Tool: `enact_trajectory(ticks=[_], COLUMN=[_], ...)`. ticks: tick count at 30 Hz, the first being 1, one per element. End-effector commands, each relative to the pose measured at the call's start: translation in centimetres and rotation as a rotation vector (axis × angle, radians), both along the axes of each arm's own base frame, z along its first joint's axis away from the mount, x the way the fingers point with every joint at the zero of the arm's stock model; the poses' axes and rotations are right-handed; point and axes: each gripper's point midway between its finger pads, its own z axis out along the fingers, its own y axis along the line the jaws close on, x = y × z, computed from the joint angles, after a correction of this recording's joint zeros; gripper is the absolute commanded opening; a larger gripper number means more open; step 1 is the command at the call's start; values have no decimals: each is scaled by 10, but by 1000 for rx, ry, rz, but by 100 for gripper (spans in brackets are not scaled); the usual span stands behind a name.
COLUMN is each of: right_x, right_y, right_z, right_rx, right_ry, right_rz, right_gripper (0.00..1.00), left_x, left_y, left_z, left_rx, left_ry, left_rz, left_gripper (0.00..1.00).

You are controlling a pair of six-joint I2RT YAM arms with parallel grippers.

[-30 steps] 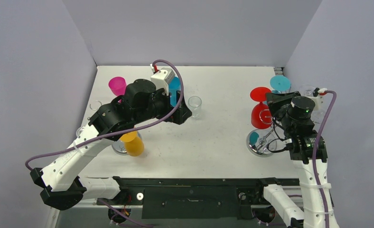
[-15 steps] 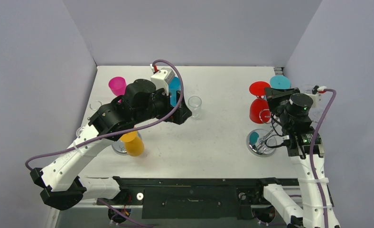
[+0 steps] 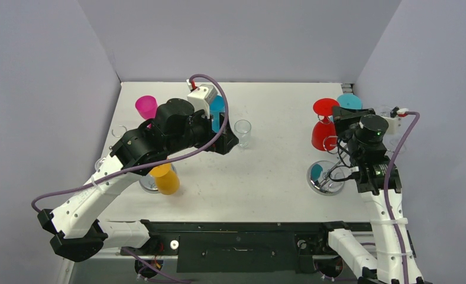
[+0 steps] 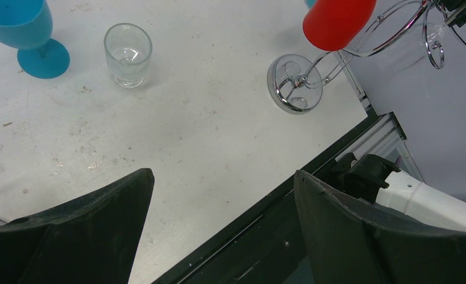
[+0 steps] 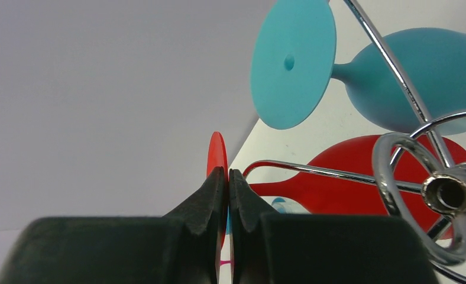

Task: Take the wine glass off the wine glass rack
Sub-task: Pick up the wine glass from the wine rack.

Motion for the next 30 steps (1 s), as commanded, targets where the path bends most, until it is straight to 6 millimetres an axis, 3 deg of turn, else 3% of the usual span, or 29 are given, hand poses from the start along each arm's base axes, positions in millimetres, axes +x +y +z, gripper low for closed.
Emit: enact_trajectory(ticks=[1,12,22,30], right_x=[-8,-24,-46,-52], right_y=[-17,-20,-6,12], right_z=[29,31,34,30], right_rx=[-8,-18,-22,0], right_ry=[-95,-95,-101,-90], right_rz=[-82,-93,-1,95], right_gripper=[0,0,0,0], left_x=[1,1,2,3], left_y=[0,-2,-5,-10], left_z=[30,28,26,22], left_rx=[-77,-77,-84,-92], left_ry=[-66,-62,-58,-45], left_rz=[6,5,3,-2], left_gripper=[86,86,86,86])
